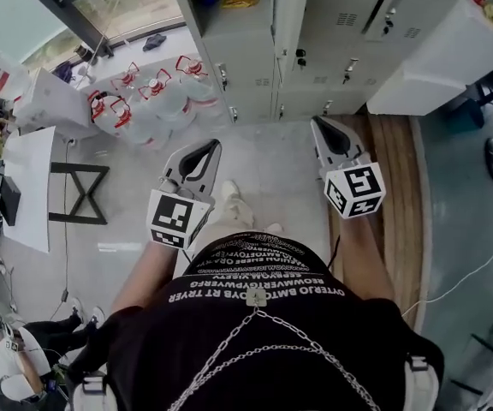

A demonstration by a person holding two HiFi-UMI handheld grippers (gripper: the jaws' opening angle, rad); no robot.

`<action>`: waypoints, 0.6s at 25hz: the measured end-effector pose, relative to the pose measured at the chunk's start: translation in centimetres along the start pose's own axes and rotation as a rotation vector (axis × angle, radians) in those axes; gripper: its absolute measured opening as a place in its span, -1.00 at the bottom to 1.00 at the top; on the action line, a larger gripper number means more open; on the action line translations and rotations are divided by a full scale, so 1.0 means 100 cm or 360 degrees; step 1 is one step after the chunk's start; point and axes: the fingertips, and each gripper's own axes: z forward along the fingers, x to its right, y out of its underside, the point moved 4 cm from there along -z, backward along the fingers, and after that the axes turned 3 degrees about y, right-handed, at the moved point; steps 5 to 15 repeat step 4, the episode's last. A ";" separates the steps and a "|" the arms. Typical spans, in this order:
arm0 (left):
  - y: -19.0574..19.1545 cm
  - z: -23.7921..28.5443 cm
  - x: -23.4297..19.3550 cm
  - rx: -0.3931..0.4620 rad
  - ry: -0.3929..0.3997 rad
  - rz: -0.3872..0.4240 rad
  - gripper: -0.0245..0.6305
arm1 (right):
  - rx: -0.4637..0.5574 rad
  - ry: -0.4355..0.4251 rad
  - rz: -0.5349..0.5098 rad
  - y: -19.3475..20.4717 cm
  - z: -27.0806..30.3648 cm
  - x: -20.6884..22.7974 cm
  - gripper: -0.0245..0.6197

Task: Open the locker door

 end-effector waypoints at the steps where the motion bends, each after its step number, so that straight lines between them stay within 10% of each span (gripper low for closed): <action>1: -0.002 0.009 0.000 -0.0004 0.0013 0.0007 -0.92 | 0.0012 0.0005 -0.0004 -0.003 0.004 0.007 -0.93; 15: -0.007 0.034 -0.004 -0.0017 0.0023 0.0035 -0.92 | 0.0055 0.0007 -0.0017 -0.012 0.022 0.029 -0.93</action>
